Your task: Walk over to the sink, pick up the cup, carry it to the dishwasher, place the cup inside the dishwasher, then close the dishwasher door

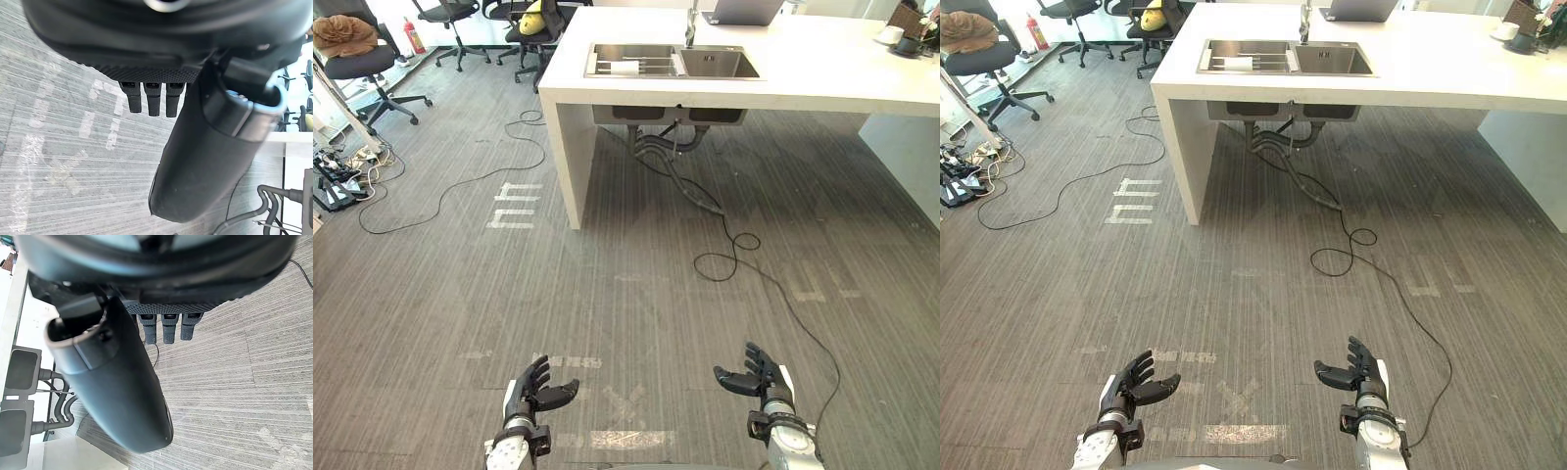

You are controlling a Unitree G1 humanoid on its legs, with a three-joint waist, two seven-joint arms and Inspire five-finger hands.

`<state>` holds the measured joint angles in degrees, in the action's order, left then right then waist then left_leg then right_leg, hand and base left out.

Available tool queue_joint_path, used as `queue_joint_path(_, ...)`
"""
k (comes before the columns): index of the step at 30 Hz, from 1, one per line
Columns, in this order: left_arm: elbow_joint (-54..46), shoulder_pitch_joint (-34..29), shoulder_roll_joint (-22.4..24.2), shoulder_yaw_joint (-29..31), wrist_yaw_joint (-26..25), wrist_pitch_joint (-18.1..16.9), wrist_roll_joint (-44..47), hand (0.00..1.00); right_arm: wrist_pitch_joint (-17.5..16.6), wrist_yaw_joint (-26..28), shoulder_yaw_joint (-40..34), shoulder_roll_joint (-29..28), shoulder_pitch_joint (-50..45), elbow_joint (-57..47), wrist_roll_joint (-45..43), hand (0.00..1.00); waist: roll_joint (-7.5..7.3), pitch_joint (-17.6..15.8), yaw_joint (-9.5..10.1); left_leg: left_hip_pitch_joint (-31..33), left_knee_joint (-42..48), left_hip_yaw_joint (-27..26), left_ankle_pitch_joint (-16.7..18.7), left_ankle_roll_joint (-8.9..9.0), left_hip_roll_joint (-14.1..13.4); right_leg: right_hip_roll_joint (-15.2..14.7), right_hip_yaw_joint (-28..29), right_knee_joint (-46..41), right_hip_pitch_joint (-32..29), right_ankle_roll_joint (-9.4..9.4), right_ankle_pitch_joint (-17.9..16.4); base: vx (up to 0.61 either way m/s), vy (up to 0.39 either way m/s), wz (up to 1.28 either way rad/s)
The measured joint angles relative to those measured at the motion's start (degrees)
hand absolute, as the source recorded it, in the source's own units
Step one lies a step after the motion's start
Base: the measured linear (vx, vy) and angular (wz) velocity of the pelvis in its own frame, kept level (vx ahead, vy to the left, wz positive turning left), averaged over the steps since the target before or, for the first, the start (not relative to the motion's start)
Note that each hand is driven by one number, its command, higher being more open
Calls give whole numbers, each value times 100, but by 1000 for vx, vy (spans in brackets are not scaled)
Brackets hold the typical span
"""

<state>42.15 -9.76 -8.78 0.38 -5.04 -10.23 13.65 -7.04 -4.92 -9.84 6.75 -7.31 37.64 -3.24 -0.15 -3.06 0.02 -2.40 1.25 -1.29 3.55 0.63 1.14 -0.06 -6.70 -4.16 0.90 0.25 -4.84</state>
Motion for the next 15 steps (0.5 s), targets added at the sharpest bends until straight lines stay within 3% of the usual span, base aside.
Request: queue_joint_path(15,591,5,38,204,4,7,95,90,1,17,-15,-21,28,508,-15,90,-5,5,-67,-19,-182,35,-209,-21,19,2,-23,262,64,46,238,-19,4,0)
